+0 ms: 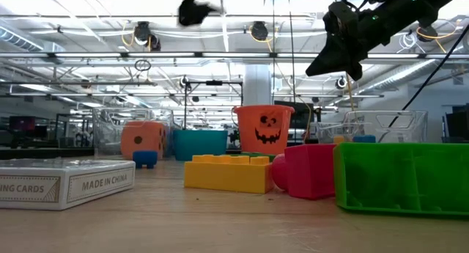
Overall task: Pick & Place Toys
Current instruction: Put the green game piece into the right transparent bin
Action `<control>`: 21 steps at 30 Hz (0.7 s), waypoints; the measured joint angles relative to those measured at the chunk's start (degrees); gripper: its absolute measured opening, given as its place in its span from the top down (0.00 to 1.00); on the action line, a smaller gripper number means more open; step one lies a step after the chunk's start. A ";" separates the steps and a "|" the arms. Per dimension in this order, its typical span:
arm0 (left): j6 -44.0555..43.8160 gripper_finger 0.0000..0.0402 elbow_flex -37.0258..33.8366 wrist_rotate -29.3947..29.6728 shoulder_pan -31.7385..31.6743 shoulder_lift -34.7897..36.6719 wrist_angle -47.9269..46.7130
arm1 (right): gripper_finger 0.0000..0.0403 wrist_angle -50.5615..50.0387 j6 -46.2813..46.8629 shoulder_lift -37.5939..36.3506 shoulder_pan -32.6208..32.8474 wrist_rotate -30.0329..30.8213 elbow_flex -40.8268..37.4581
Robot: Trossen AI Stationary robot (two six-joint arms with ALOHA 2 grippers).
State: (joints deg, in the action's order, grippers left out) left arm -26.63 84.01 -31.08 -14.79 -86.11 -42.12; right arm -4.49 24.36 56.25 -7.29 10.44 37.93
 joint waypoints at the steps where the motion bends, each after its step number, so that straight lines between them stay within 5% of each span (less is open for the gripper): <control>1: -1.39 0.06 0.00 0.00 1.71 0.00 3.86 | 1.00 0.00 0.00 0.00 0.02 0.00 0.00; 9: -10.09 0.06 0.00 0.00 10.28 0.00 30.57 | 1.00 -0.02 0.00 0.00 0.02 0.02 0.00; 16: -13.06 0.06 0.00 0.84 12.07 0.00 34.92 | 1.00 -0.02 0.00 0.00 0.02 0.00 0.00; 21: -15.54 0.06 0.00 11.06 13.35 0.00 37.09 | 1.00 0.13 0.52 0.00 0.00 0.02 0.00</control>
State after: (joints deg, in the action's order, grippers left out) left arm -42.17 84.01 -20.02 -1.45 -86.11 -5.03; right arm -4.36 24.88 56.25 -7.29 10.45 37.93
